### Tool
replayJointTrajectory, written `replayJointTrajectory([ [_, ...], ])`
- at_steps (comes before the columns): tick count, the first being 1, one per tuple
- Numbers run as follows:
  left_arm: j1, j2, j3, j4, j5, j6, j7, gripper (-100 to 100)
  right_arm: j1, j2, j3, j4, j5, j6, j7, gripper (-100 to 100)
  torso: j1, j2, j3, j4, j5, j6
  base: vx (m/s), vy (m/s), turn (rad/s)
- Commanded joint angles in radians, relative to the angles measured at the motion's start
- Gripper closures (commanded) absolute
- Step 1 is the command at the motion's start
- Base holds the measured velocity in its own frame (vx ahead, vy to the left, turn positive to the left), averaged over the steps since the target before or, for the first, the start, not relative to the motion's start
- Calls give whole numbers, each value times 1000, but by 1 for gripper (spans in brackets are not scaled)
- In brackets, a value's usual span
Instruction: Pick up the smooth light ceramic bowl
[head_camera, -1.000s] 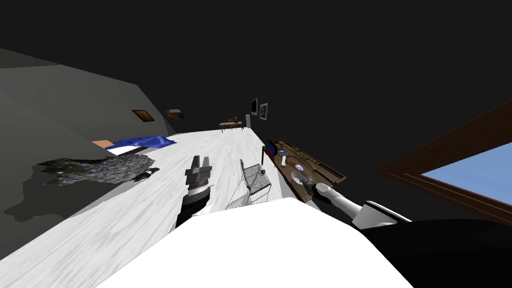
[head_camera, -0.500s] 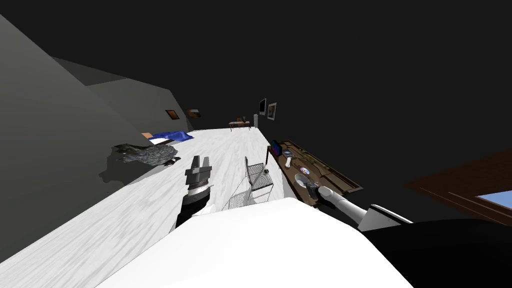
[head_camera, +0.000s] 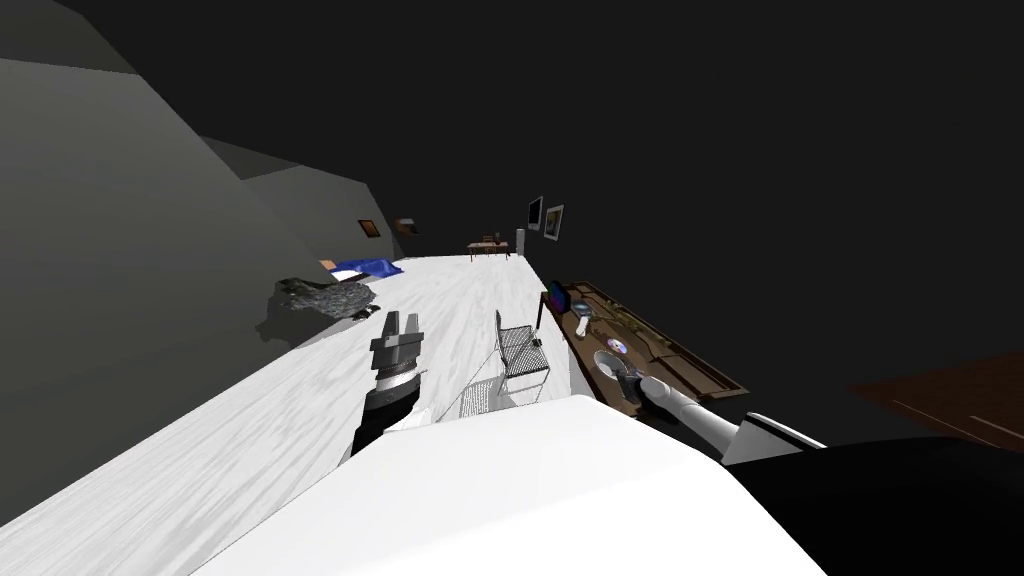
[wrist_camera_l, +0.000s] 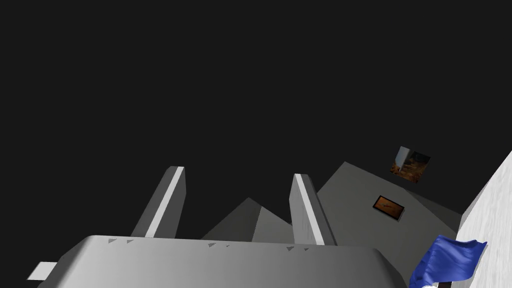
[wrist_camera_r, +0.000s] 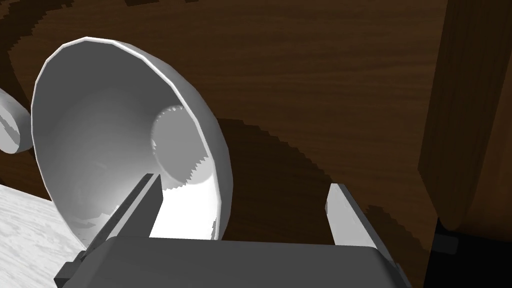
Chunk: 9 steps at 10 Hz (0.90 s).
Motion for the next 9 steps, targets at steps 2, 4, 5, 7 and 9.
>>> replayJointTrajectory([
  [2,0,0,0,0,0,0,0,0,1,-1,4,-3,6,4,-80,-100,2,-2,-1,-1,0,0,-5,1,-15],
  [4,0,0,0,0,0,0,0,0,26,-3,8,4,47,28,-165,-100,2,0,0,0,1,-1,-108,-28,341],
  [5,0,0,0,0,0,0,0,0,26,-3,8,4,47,28,-192,-100,0,2,1,0,0,-1,-64,-37,130],
  [7,0,0,0,0,0,0,0,0,50,-5,13,11,88,53,-231,-100,1,-3,-2,-1,0,0,-49,-15,169],
  [9,0,0,0,0,0,0,0,0,50,-5,13,11,88,53,-288,-100,0,2,1,0,0,-1,-95,-30,250],
])
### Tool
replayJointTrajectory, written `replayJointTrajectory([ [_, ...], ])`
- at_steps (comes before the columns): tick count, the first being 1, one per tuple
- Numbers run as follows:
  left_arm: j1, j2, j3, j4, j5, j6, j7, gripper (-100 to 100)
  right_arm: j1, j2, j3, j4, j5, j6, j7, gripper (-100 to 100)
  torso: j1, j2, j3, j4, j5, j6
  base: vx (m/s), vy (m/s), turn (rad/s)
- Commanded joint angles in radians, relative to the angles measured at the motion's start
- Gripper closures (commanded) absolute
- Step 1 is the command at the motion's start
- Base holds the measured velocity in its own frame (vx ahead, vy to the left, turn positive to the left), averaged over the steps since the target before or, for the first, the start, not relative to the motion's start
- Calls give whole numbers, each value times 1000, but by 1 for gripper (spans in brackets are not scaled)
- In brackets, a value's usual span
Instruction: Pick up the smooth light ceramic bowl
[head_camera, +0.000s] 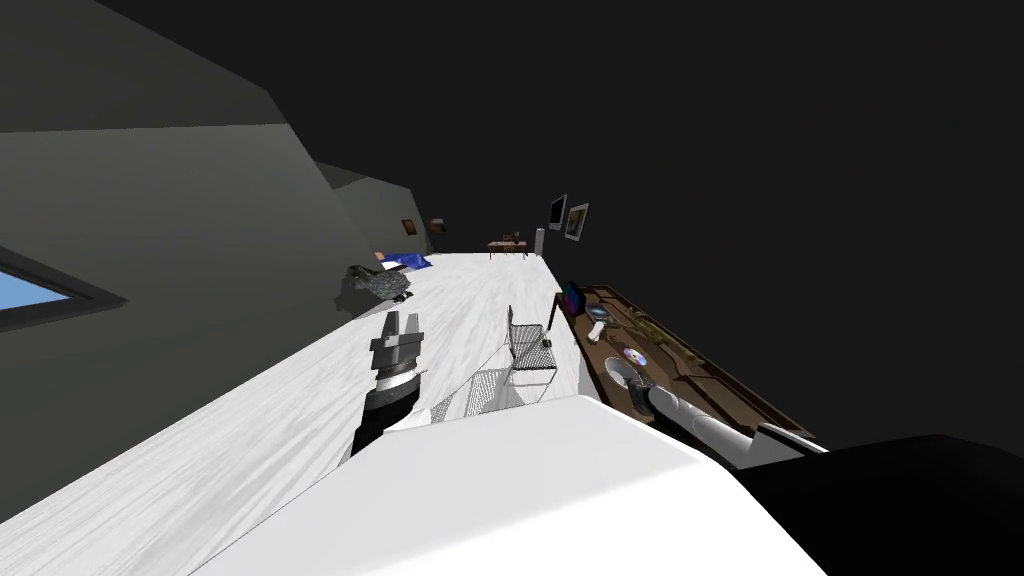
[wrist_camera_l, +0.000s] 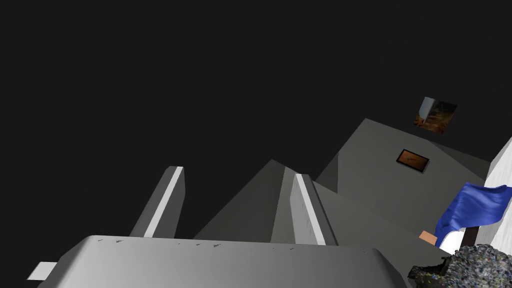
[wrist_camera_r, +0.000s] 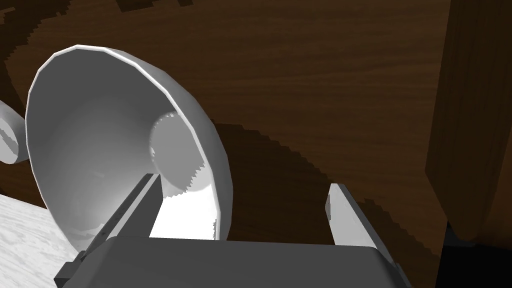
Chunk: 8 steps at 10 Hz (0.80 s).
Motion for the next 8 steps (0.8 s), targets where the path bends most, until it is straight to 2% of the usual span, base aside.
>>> replayJointTrajectory([
  [1,0,0,0,0,0,0,0,0,-1,2,-3,5,-3,-2,-37,-100,0,0,0,0,0,0,-12,-8,-34],
  [2,0,0,0,0,0,0,0,0,23,-1,1,13,39,23,-70,-100,1,-3,-2,-1,0,0,-84,-9,331],
  [3,0,0,0,0,0,0,0,0,23,-1,1,13,39,23,-52,-100,1,0,0,0,0,-1,-107,-35,392],
  [4,0,0,0,0,0,0,0,0,23,-1,1,13,38,23,-23,-100,0,1,0,0,0,-1,-60,-22,107],
  [8,0,0,0,0,0,0,0,0,23,-1,1,13,39,23,-130,-100,2,-5,-3,-1,0,0,-1,4,-13],
])
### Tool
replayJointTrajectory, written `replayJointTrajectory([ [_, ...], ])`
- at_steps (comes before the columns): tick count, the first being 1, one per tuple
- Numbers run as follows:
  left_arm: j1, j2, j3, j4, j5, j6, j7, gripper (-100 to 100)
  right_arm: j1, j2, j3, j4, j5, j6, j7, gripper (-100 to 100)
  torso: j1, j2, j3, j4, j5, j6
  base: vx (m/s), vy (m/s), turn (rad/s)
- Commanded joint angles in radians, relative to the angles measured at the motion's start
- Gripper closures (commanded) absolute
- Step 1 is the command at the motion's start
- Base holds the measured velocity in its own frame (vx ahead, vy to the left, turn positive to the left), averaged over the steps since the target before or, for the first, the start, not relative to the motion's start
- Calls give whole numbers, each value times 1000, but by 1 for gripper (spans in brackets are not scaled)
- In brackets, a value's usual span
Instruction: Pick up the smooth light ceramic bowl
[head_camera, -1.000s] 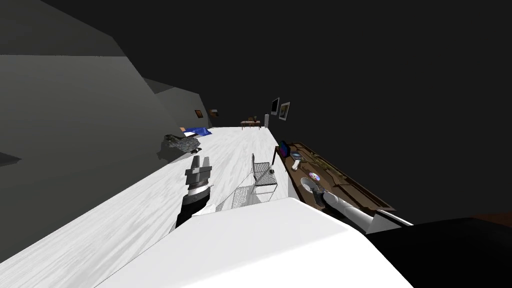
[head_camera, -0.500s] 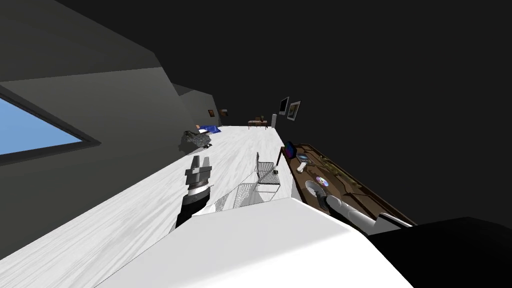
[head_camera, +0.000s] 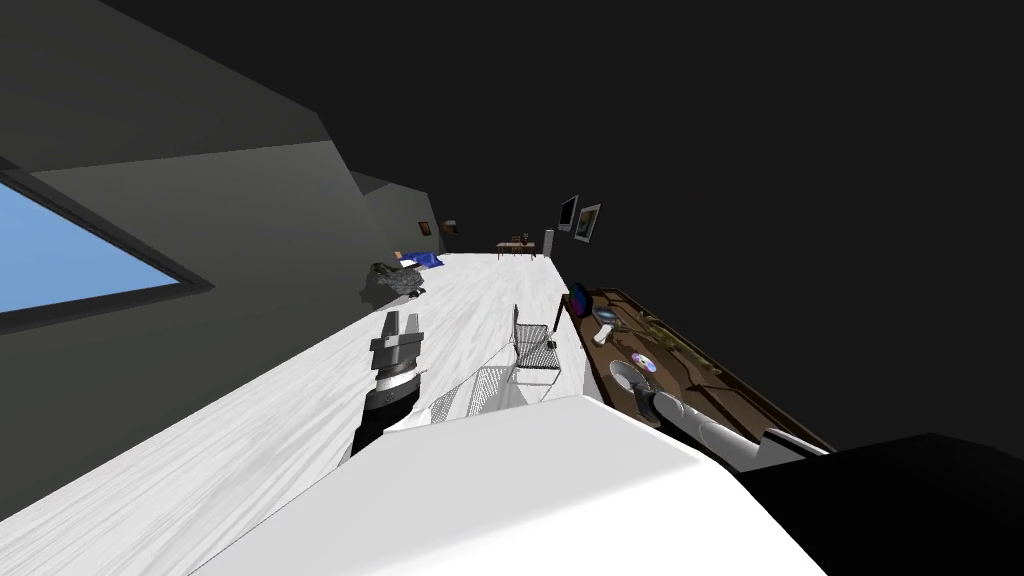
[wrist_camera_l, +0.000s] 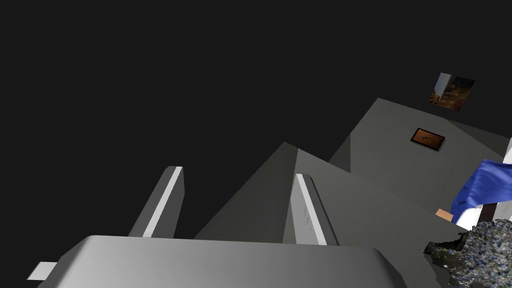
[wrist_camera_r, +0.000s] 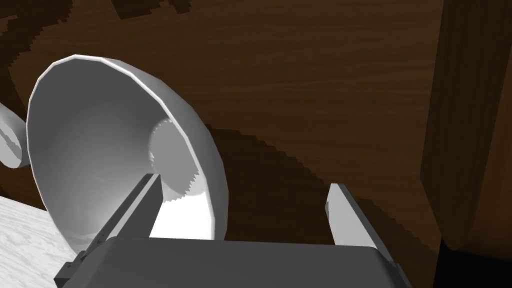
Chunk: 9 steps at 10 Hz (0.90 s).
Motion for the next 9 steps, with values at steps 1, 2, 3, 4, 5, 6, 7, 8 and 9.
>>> replayJointTrajectory([
  [1,0,0,0,0,0,0,0,0,0,0,0,0,0,0,-40,-100,0,0,0,0,0,0,0,0,0],
  [2,0,0,0,0,0,0,0,0,24,-2,4,7,41,25,-74,-100,0,0,0,0,0,0,-97,-4,396],
  [3,0,0,0,0,0,0,0,0,24,-2,4,7,41,25,-151,-100,0,5,3,1,0,-1,-139,-12,441],
  [4,0,0,0,0,0,0,0,0,49,-4,8,15,82,49,-191,-100,-1,8,4,2,0,-1,-180,-19,397],
  [5,-1,0,0,0,0,0,0,0,49,-4,8,15,82,49,-208,-100,-1,11,6,2,0,0,-155,-10,343],
  [6,0,0,0,0,0,0,0,0,49,-4,8,15,82,49,-199,-100,-1,10,6,2,0,0,-61,-6,72],
  [7,0,0,0,0,0,0,0,0,49,-4,8,15,82,49,-222,-100,-2,6,4,1,0,1,-1,-1,-54],
  [8,0,0,0,0,0,0,0,0,49,-4,8,15,82,49,-254,-100,-1,2,1,1,0,1,18,2,-14],
  [9,0,0,0,0,0,0,0,0,49,-4,8,15,82,49,-263,-100,-1,0,0,0,0,0,17,-1,9],
])
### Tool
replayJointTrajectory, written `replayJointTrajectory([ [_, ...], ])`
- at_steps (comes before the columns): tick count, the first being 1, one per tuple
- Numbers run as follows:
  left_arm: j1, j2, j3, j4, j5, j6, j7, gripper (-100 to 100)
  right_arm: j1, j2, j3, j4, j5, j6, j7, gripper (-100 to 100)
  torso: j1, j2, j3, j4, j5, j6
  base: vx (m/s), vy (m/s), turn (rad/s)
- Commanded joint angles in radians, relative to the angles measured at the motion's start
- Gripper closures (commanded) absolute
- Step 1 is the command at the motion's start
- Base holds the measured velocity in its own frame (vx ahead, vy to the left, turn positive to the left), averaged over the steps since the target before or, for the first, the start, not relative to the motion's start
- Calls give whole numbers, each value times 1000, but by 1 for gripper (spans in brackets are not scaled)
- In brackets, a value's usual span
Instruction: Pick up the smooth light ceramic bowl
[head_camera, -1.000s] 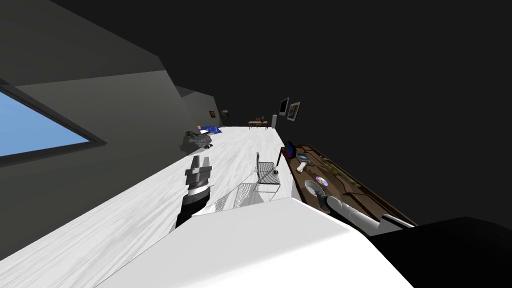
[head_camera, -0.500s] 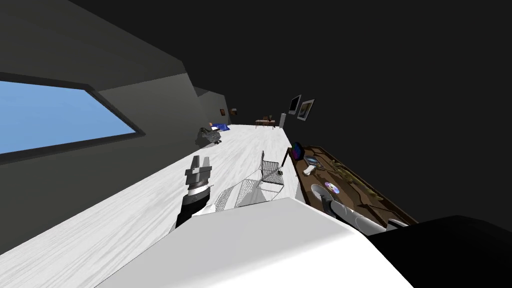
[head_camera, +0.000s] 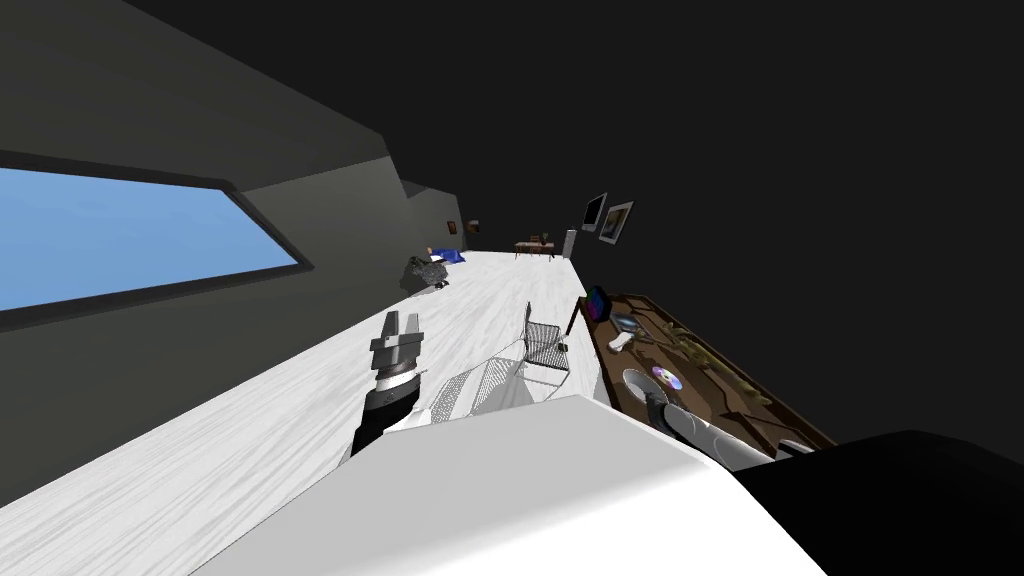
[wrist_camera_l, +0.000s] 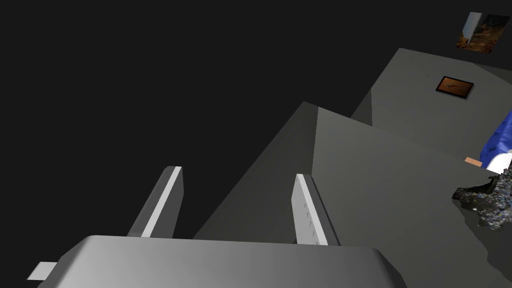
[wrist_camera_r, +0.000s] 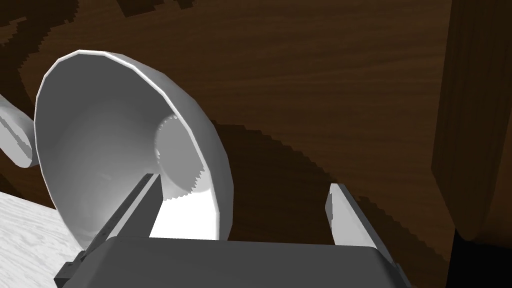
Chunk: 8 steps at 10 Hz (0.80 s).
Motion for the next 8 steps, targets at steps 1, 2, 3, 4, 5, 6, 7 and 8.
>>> replayJointTrajectory([
  [1,0,0,0,0,0,0,0,0,24,-2,4,7,41,25,-50,-100,0,0,0,0,0,0,-119,7,380],
  [2,-1,0,0,0,0,0,0,0,24,-2,4,7,25,25,-22,-100,1,6,3,1,0,-1,-140,1,386],
  [3,0,0,0,0,0,0,0,0,24,-2,4,7,41,25,-37,-100,0,8,5,2,0,-1,-58,-2,85],
  [4,0,0,0,0,0,0,0,0,24,-2,4,7,41,25,-62,-100,0,6,3,1,0,1,-7,-2,-45],
  [5,0,0,0,0,0,0,0,0,24,-2,4,7,41,25,-85,-100,0,3,2,1,0,1,12,1,-15],
  [6,0,0,0,0,0,0,0,0,24,-2,4,7,41,25,-114,-100,0,1,1,0,0,0,13,2,8],
  [7,0,0,0,0,0,0,0,0,24,-2,4,7,41,25,-122,-100,0,0,0,0,0,0,8,0,3],
  [8,0,0,0,0,0,0,0,0,48,-4,8,14,83,49,-162,-100,0,0,0,0,0,0,-118,-2,406],
])
